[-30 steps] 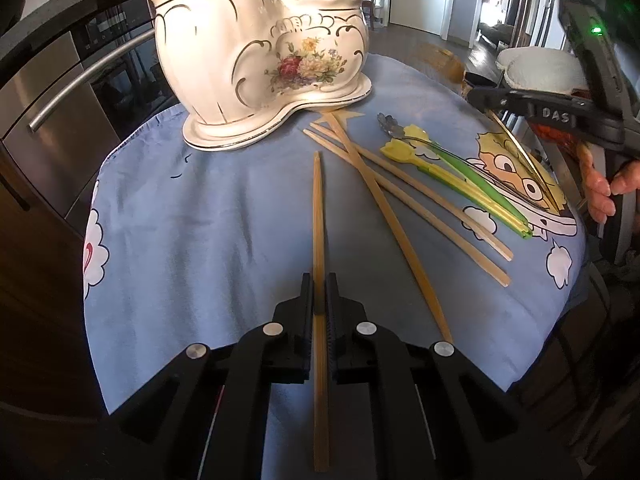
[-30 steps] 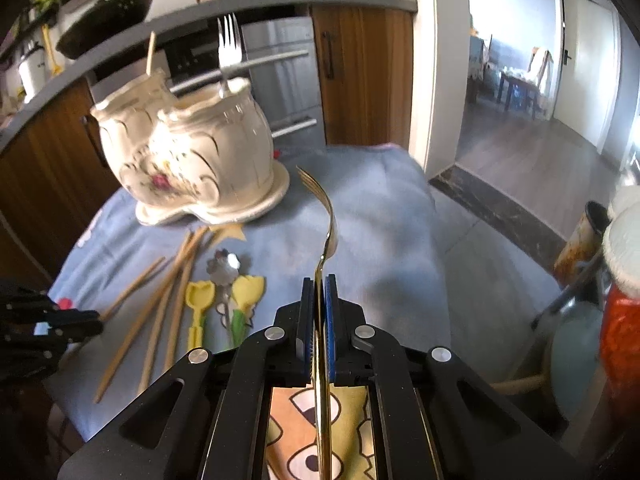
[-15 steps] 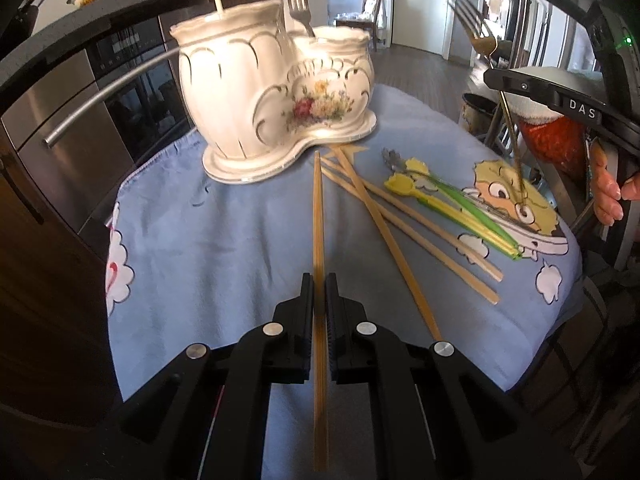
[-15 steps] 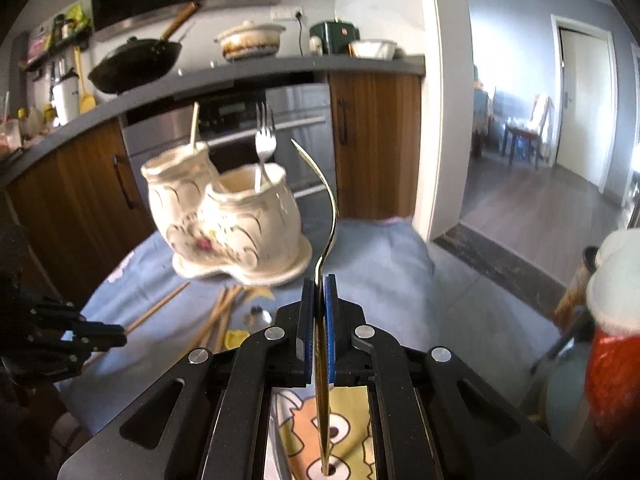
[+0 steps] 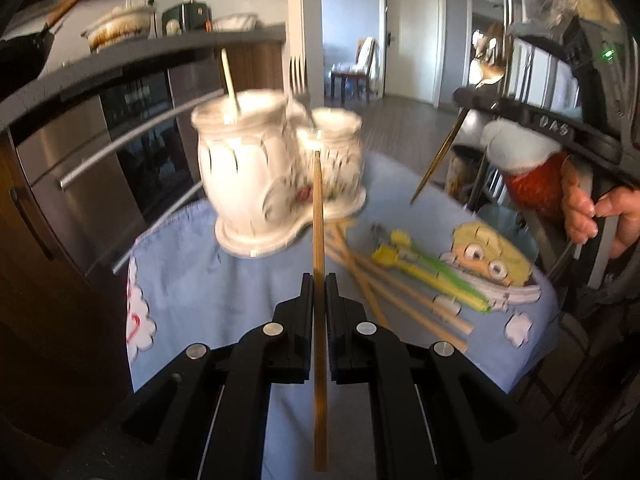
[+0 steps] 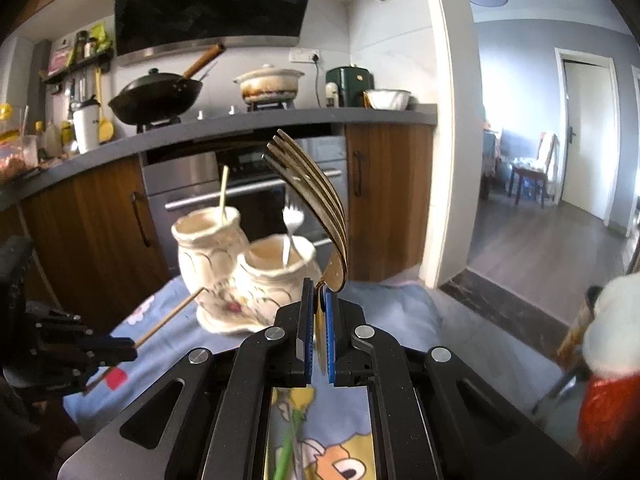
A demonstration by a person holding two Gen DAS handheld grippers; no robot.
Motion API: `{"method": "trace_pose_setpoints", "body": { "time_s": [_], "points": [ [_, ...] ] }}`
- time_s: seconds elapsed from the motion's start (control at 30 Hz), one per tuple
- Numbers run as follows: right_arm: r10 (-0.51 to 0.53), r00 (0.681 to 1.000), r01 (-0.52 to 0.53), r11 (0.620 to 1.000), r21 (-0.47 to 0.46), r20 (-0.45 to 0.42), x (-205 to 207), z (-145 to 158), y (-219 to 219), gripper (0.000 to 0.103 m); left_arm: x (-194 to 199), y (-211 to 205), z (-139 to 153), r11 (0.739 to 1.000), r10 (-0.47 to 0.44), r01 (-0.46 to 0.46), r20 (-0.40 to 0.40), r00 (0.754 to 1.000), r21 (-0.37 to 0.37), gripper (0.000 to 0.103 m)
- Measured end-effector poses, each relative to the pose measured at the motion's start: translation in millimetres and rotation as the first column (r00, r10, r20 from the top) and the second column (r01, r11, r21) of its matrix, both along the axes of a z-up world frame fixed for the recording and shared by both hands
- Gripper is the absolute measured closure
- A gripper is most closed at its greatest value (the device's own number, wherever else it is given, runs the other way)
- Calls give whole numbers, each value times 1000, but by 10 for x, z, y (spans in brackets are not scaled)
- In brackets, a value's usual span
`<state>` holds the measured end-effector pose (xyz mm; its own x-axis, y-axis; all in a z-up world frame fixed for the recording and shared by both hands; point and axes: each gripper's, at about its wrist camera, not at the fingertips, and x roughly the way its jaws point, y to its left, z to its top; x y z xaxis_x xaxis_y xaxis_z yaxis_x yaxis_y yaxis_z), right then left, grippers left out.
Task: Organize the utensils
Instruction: 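Lift the chopstick with the left tool while the right tool lifts the gold spoon, then lower the chopstick into the tall cup while the right tool lowers the spoon into the short cup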
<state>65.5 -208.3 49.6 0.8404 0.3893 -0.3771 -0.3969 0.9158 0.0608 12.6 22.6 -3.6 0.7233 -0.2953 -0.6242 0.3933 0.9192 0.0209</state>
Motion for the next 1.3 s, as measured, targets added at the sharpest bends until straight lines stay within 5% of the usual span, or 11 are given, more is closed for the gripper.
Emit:
{"method": "trace_pose_setpoints", "body": {
  "time_s": [0.57,0.93,1.3],
  "points": [
    [53,997,-56,997,48,55,192,376,179,97,153,145,714,986,57,-15,252,966,-166,97],
    [70,992,-80,991,105,101,487,657,270,97,716,335,958,937,124,-4,322,938,-350,97],
    [50,995,-62,987,151,83,994,643,493,97,1288,308,1008,901,192,-11,376,907,-434,97]
  ]
}}
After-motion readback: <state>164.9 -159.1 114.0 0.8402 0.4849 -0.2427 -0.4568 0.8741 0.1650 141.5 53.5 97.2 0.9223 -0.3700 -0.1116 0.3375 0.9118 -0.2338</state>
